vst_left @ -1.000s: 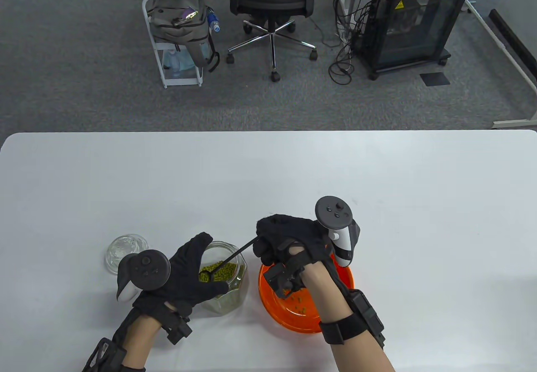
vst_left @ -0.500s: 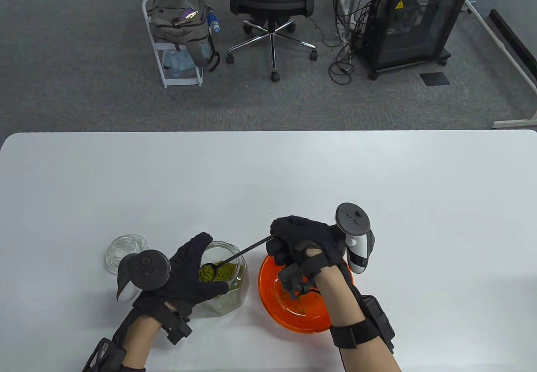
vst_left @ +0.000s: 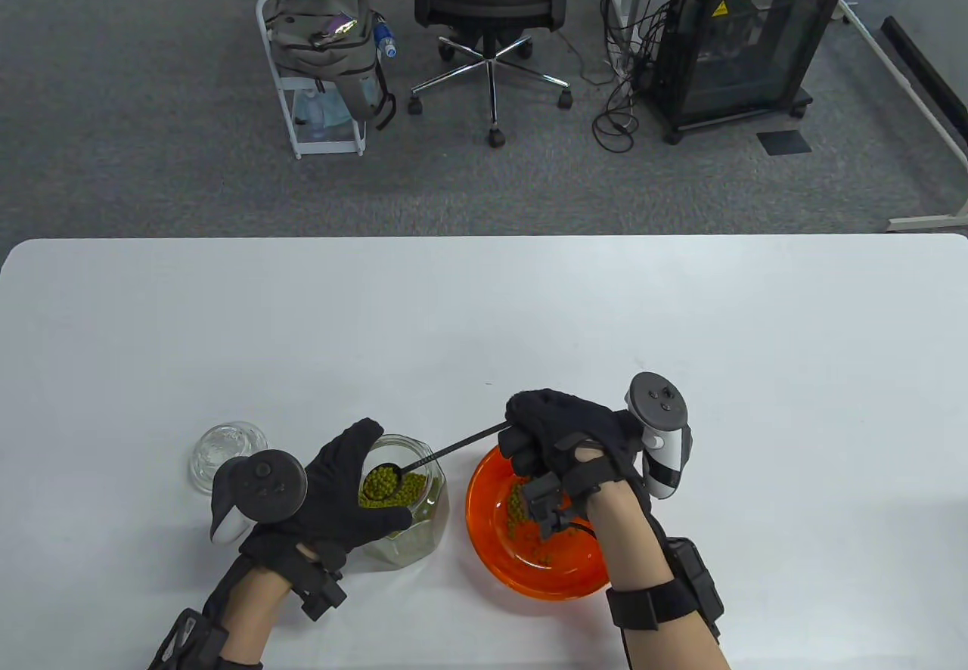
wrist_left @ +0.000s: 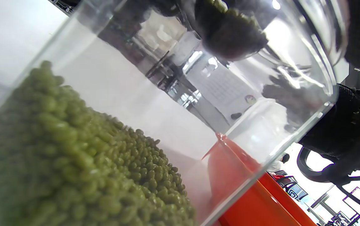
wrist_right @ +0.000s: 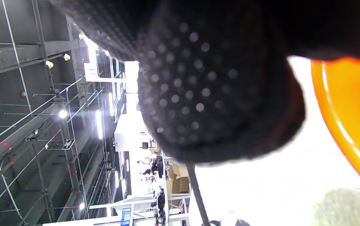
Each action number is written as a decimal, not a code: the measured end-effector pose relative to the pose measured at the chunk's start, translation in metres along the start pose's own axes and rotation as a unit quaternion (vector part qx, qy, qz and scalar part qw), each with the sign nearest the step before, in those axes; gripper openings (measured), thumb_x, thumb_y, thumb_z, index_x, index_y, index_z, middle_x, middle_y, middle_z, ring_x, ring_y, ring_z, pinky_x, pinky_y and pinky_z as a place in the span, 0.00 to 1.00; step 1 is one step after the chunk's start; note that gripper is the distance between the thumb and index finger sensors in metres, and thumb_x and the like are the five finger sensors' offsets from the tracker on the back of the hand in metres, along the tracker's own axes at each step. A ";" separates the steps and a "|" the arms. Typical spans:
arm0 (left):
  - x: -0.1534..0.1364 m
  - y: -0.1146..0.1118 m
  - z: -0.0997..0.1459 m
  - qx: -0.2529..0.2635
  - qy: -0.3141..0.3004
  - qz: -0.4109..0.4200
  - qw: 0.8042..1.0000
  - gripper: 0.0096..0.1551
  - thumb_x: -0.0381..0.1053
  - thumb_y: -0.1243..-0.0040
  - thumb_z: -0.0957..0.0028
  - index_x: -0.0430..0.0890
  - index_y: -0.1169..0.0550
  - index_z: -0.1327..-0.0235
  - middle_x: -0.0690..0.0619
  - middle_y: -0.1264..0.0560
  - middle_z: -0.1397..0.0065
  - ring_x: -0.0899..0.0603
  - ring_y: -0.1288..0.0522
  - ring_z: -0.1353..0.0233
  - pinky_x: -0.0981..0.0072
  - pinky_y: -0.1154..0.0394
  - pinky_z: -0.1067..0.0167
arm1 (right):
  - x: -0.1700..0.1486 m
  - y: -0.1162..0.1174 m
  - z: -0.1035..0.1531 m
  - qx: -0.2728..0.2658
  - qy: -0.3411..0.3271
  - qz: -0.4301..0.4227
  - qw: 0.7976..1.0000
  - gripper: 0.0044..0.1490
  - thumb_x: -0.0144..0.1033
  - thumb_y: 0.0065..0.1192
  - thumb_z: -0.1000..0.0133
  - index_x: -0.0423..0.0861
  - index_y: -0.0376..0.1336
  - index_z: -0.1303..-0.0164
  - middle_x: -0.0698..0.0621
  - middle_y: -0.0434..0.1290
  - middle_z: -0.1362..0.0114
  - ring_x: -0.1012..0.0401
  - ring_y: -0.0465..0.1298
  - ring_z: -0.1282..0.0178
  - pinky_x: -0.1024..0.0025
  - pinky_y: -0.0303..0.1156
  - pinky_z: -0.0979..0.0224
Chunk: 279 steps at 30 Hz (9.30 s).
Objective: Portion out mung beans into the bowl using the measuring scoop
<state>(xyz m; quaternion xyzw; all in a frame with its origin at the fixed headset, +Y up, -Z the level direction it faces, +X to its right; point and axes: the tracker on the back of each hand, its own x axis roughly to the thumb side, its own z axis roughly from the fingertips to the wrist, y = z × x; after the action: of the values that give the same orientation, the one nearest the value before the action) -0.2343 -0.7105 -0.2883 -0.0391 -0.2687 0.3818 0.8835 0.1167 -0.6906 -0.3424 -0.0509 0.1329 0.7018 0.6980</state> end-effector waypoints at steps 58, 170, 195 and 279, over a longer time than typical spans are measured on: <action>0.000 0.000 0.000 -0.001 -0.001 0.001 1.000 0.76 0.85 0.33 0.55 0.35 0.53 0.20 0.31 0.48 0.16 0.20 0.42 0.19 0.21 0.43 0.28 | -0.045 -0.171 0.038 -0.087 0.024 -0.069 0.993 0.26 0.42 0.72 0.47 0.36 0.77 0.50 0.46 0.91 0.67 0.60 0.90 0.80 0.68 0.86 0.71; -0.001 -0.001 0.000 -0.005 -0.004 -0.013 1.000 0.76 0.85 0.35 0.55 0.35 0.53 0.20 0.30 0.48 0.16 0.20 0.41 0.20 0.21 0.43 0.28 | 0.092 0.021 0.055 -0.064 -0.267 0.185 0.944 0.26 0.43 0.77 0.50 0.37 0.79 0.52 0.46 0.92 0.66 0.59 0.91 0.78 0.66 0.87 0.69; -0.001 0.000 0.000 -0.006 -0.005 -0.012 1.000 0.76 0.85 0.35 0.55 0.35 0.53 0.20 0.31 0.48 0.16 0.20 0.41 0.20 0.21 0.43 0.28 | 0.085 0.130 0.047 -0.061 -0.308 0.459 0.831 0.26 0.44 0.77 0.50 0.38 0.79 0.52 0.46 0.92 0.66 0.59 0.91 0.77 0.66 0.87 0.68; -0.002 0.000 0.000 -0.007 -0.004 -0.013 1.000 0.76 0.85 0.35 0.55 0.35 0.53 0.20 0.31 0.48 0.16 0.20 0.41 0.20 0.21 0.43 0.28 | -0.003 -0.026 0.028 -0.010 -0.008 -0.063 0.998 0.27 0.41 0.68 0.46 0.35 0.75 0.48 0.46 0.91 0.65 0.59 0.90 0.78 0.66 0.87 0.69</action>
<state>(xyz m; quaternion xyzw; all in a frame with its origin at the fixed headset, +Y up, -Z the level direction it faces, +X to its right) -0.2355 -0.7115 -0.2886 -0.0402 -0.2753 0.3687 0.8870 0.1460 -0.6868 -0.3180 -0.0605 0.1170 0.6583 0.7411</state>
